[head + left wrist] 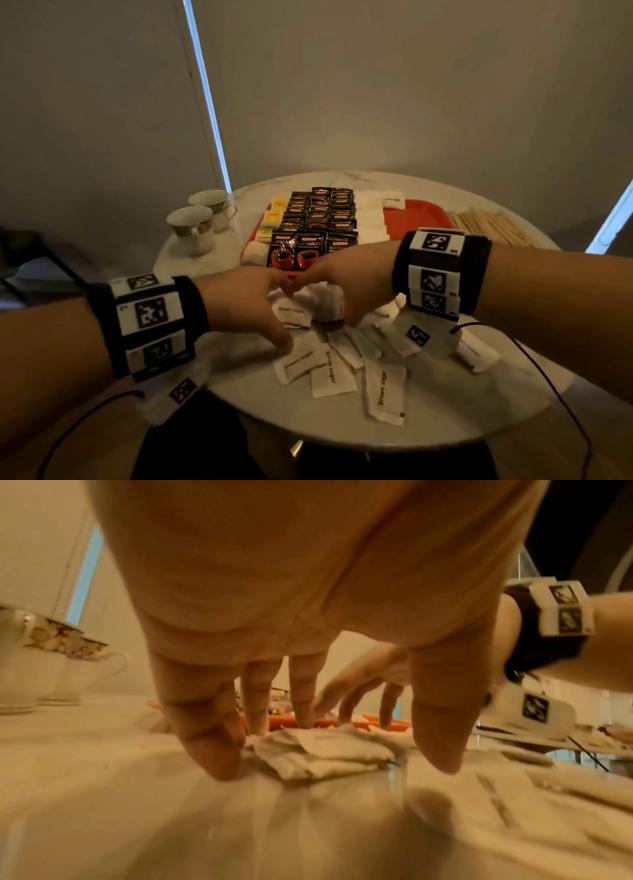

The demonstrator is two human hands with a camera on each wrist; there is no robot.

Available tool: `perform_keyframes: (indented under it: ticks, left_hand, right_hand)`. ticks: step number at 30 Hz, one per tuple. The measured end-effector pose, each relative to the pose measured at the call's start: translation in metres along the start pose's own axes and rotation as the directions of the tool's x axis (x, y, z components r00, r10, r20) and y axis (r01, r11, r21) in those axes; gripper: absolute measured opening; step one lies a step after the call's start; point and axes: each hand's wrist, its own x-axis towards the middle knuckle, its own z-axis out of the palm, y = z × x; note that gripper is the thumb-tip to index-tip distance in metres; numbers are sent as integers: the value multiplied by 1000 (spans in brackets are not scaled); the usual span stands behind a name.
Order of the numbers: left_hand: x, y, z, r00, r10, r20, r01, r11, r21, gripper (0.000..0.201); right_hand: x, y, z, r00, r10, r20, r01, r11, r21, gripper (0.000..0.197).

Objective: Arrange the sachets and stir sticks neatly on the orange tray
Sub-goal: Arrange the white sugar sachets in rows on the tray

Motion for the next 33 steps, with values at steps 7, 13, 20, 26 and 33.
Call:
perform_keyframes:
  ticks: [7,13,20,26,33]
  left_hand:
    - [9,6,14,991,2,-135,-1,1000,8,52]
    - [21,9,8,988,-4,-156,-4,999,-50,41]
    - [29,8,-10,989,-66,-130,13,928,-372,34]
    - [38,11,-37,1000,-5,-11,-6,581,-814,42]
    - [76,16,-54,993,-94,-68,-51,171,-984,34]
  right_hand:
    - [1,-5,4,992,-16,-123,11,999,-42,60]
    - [6,0,1,963,0,-268,9,999,34,32]
    - [5,19,-11,925,92,-368,30,949,313,23]
    - [0,54,-32,918,214,-335,149,597,788,23]
    - [8,88,-37,841,381,-383,365,123,923,33]
